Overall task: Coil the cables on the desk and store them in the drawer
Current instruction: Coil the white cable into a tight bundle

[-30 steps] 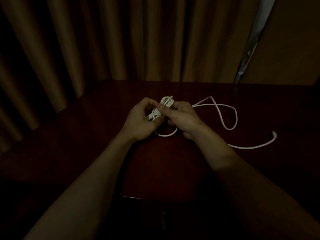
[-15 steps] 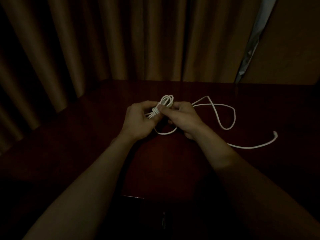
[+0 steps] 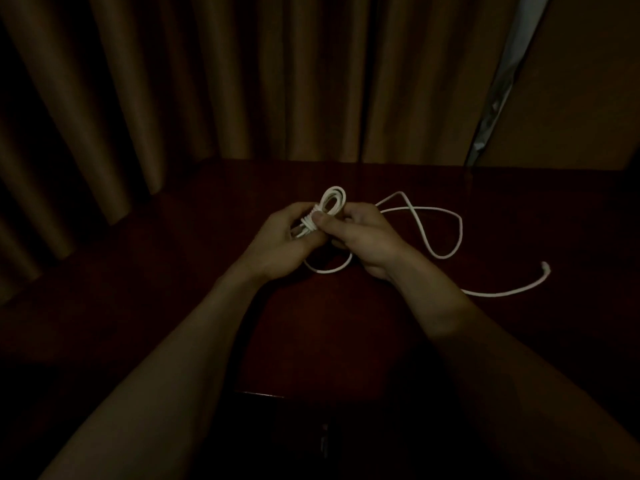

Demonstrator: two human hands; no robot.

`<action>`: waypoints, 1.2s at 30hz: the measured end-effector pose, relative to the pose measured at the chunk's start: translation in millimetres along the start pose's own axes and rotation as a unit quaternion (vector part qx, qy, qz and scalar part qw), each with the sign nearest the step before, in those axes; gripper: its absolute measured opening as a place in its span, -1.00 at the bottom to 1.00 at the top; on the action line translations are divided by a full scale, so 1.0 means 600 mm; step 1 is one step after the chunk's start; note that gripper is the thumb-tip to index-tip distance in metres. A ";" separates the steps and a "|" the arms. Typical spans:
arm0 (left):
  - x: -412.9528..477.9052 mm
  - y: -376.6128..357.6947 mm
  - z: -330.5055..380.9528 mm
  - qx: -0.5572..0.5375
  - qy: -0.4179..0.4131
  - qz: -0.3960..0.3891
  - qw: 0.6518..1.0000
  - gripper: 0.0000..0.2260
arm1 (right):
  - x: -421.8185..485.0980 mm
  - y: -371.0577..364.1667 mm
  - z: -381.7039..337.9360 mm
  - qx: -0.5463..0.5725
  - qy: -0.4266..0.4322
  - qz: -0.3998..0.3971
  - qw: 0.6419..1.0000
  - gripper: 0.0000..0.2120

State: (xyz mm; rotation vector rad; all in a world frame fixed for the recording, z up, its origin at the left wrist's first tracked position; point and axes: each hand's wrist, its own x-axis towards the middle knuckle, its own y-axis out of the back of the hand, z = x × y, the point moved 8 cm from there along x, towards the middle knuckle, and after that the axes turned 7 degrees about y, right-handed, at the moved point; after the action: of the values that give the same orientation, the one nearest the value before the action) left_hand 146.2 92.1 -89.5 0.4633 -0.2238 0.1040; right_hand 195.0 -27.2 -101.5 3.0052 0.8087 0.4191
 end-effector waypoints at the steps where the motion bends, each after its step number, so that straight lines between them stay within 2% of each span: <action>1: -0.001 -0.003 0.004 -0.008 -0.005 -0.014 1.000 -0.76 | 0.000 -0.002 0.000 0.005 -0.005 -0.005 1.000 -0.82; 3: -0.003 -0.004 0.008 -0.002 -0.021 -0.014 1.000 -0.78 | 0.000 -0.004 0.003 0.017 -0.012 -0.008 1.000 -0.79; 8: -0.009 0.016 0.017 0.040 -0.064 0.075 0.994 -0.75 | 0.005 0.003 0.008 0.008 -0.025 0.040 0.999 -0.75; 11: -0.013 0.025 0.018 0.056 -0.055 0.116 0.990 -0.68 | 0.004 -0.001 0.007 0.036 -0.031 0.046 0.998 -0.69; 14: -0.015 0.026 0.020 0.083 -0.052 0.128 0.987 -0.61 | 0.004 0.004 0.007 0.045 -0.030 0.061 0.997 -0.77; 17: -0.014 0.032 0.013 0.095 -0.037 0.146 0.984 -0.63 | 0.002 0.007 0.003 0.027 -0.028 0.069 0.997 -0.84; 20: -0.009 0.028 0.005 0.079 -0.015 0.124 0.989 -0.64 | 0.000 0.003 -0.003 0.023 -0.014 0.058 0.998 -0.78; 23: -0.008 0.014 0.002 0.044 0.025 0.057 0.997 -0.53 | -0.001 0.007 -0.008 0.029 0.002 0.053 0.998 -0.76; 26: -0.009 0.003 0.008 0.002 0.027 0.010 1.000 -0.77 | 0.000 0.010 -0.007 0.046 0.003 0.041 0.998 -0.81; 27: -0.008 0.002 0.007 -0.005 0.029 0.007 1.000 -0.79 | 0.001 0.010 -0.005 0.054 -0.001 0.038 0.998 -0.81; 33: -0.011 0.012 0.017 0.025 -0.013 0.058 0.998 -0.76 | 0.008 0.010 0.004 0.059 -0.022 0.049 0.997 -0.80; 36: -0.014 0.025 0.018 0.021 -0.026 0.106 0.994 -0.71 | 0.003 0.010 0.001 0.047 -0.044 0.064 0.996 -0.70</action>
State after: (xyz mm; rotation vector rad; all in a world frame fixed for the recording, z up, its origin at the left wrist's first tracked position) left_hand 133.6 100.1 -75.8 0.4841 -0.3227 0.3059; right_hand 199.4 -31.7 -101.2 3.1473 0.6515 0.2547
